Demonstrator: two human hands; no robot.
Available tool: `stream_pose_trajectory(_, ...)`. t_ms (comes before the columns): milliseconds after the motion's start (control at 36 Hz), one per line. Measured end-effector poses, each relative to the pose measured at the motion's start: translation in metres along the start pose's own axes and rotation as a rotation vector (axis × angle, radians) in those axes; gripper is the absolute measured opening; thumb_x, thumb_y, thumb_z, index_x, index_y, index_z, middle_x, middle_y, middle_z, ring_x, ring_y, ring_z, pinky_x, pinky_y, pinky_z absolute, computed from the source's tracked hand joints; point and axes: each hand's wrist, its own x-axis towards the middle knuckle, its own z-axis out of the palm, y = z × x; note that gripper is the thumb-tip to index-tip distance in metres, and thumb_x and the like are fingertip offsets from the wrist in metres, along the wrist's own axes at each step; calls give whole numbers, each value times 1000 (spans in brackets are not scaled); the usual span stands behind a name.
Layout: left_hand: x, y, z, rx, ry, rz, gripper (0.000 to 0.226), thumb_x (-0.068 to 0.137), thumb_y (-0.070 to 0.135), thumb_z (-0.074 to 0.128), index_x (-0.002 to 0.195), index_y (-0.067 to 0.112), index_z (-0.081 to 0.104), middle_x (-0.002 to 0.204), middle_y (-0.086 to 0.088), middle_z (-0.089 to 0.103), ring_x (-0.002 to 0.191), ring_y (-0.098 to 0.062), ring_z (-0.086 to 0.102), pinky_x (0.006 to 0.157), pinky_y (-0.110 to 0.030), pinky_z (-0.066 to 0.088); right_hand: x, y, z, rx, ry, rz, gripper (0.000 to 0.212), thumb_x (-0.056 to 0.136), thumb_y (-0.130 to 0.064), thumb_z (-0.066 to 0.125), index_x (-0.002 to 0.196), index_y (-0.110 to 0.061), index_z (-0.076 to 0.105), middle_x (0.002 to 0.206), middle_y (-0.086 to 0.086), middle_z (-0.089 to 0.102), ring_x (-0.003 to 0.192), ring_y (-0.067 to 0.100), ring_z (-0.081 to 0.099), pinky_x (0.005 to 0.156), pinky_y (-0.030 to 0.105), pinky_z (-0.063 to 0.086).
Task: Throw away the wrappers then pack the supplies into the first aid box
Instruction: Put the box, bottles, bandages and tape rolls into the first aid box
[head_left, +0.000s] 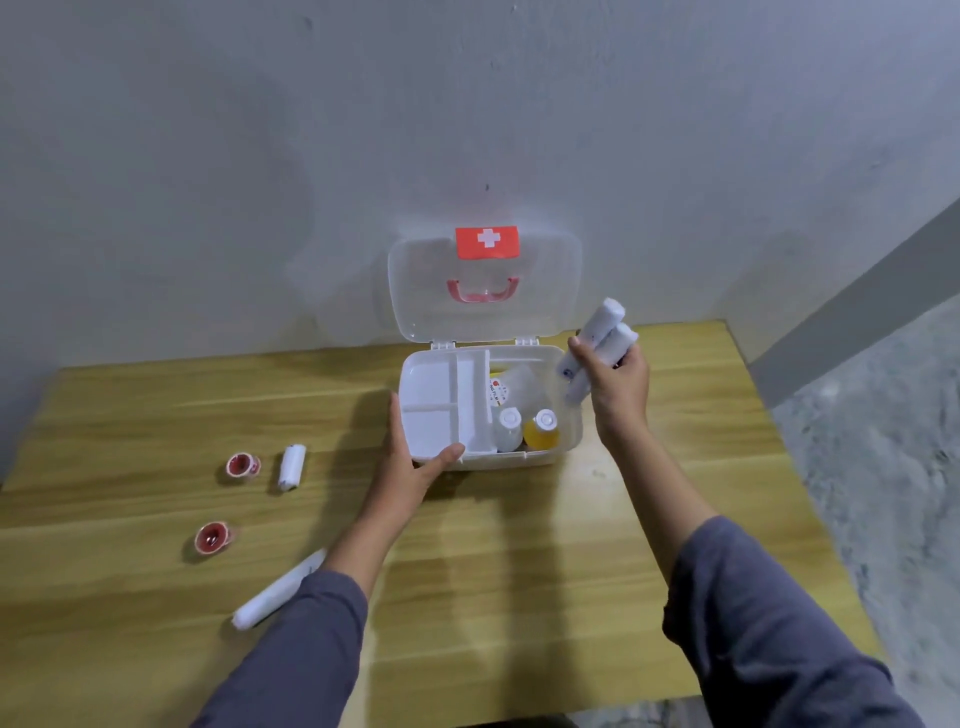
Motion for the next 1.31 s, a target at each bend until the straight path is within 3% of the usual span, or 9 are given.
stream_pose_trajectory(167,1,-1,-1,-15,-2,12,110,72,45,78,150,35,0,156,9,22,139,-11,30,113,-42,33,-2,17,16,-36,34,1,35,78,-16,72,99,6,55,85,9,59,73,14,56,57,15,48)
stream_pose_trajectory(222,1,-2,-2,-23,-7,8,112,67,52,76,149,36,1,156,9,24,139,-11,31,112,-40,34,-2,19,20,-68,47,-17,28,78,-15,71,93,2,56,83,7,58,72,14,54,59,19,48)
stream_pose_trajectory(333,1,-3,0,-22,8,20,104,79,29,74,150,30,-1,150,12,25,130,-4,32,104,-27,34,1,18,24,-128,39,-66,26,79,-10,68,74,-24,47,69,-7,49,65,8,46,62,25,42)
stream_pose_trajectory(500,0,-2,-1,-11,3,19,106,78,34,75,150,31,-2,155,9,22,134,-8,32,111,-37,34,4,19,19,-166,-61,-76,24,79,-9,70,81,-24,51,74,-8,53,60,-7,52,58,10,44)
stream_pose_trajectory(639,1,-2,-2,-2,-2,4,115,64,54,73,150,34,-2,155,8,25,135,-11,35,111,-43,36,1,24,11,-295,-94,-84,23,72,-15,76,81,-29,59,96,2,60,86,15,56,78,32,48)
stream_pose_trajectory(778,1,-3,-3,-7,-13,9,116,59,62,71,149,38,0,154,9,28,135,-12,37,110,-42,37,-2,23,4,-481,-111,-126,18,72,-21,76,86,-22,65,101,-3,49,105,16,40,85,24,35)
stream_pose_trajectory(1000,1,-3,-2,-8,-7,45,109,67,53,74,148,40,3,152,10,30,135,-11,36,111,-44,36,1,12,1,-635,-180,-221,25,71,-16,76,77,-12,51,76,0,51,64,11,44,55,11,35)
stream_pose_trajectory(1194,1,-5,-3,-6,-15,35,114,61,63,70,148,39,0,155,7,26,138,-12,32,113,-44,33,0,13,-1,-866,-294,-373,15,84,-15,62,90,-2,58,84,5,51,60,14,46,61,22,31)
stream_pose_trajectory(1306,2,-6,-3,-7,-18,34,113,61,64,70,147,42,1,155,7,27,138,-13,33,112,-45,34,-1,13,-2,-890,-347,-352,17,81,-10,63,96,-2,59,83,12,57,67,22,48,66,30,41)
